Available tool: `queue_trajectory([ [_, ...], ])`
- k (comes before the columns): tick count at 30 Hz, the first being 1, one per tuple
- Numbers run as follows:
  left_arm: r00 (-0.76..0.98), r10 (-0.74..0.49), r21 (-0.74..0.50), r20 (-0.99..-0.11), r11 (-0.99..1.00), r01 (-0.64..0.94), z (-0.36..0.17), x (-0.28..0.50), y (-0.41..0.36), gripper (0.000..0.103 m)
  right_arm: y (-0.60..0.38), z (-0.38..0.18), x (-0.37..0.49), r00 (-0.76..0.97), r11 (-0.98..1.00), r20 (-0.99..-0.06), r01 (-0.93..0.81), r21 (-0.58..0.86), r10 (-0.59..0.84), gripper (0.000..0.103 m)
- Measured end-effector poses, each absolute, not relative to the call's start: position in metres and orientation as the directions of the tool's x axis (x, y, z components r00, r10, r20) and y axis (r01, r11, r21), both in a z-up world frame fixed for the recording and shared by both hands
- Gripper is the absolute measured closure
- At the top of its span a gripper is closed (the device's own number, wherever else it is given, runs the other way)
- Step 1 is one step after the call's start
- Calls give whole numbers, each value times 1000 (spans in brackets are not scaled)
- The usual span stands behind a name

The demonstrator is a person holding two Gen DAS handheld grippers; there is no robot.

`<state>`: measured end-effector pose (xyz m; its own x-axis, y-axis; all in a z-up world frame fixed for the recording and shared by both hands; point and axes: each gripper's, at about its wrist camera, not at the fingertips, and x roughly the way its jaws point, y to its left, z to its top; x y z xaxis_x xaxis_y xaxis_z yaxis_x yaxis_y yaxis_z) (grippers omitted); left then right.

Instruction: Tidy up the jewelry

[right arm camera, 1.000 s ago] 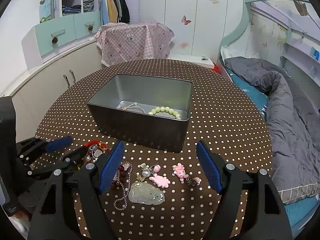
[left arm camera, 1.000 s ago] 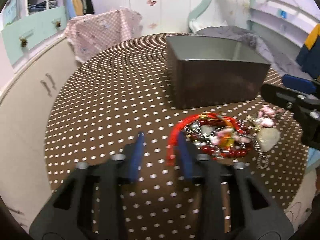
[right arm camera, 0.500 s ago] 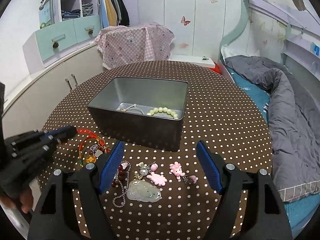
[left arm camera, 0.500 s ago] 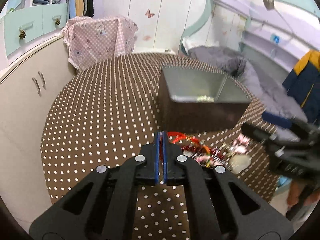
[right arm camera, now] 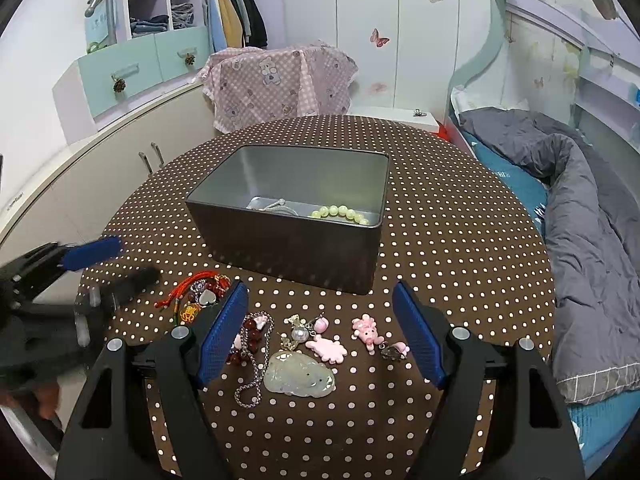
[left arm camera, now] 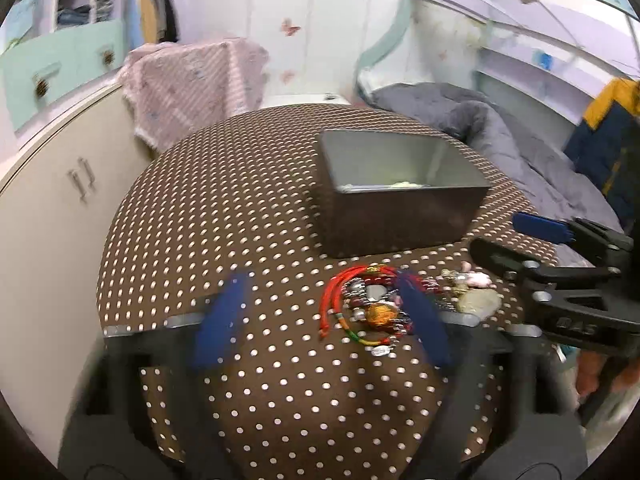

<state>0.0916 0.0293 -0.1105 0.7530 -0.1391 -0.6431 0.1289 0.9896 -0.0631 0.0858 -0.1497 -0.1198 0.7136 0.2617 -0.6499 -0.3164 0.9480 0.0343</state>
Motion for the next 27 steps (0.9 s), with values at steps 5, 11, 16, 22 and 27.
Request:
queue_trajectory([
  [5,748,-191,-89,-636,981,174,-115,85,27,43,-153,-123,89,709,952,-660,-303,36,250,32],
  [11,694,-259,-104,-672,961,257,-129,86,10,68,-152,-125,90,703,953,-665,-299,45,252,32],
  [16,671,-284,-140,-685,955,261,-136,93,4,68,-155,-126,89,702,954,-666,-296,46,250,32],
  [22,667,-278,-131,-692,956,263,-140,97,-1,69,-159,-129,91,699,958,-674,-283,48,240,32],
  [27,670,-239,-94,-703,965,245,-141,98,-6,84,-160,-130,91,698,958,-675,-282,50,241,32],
])
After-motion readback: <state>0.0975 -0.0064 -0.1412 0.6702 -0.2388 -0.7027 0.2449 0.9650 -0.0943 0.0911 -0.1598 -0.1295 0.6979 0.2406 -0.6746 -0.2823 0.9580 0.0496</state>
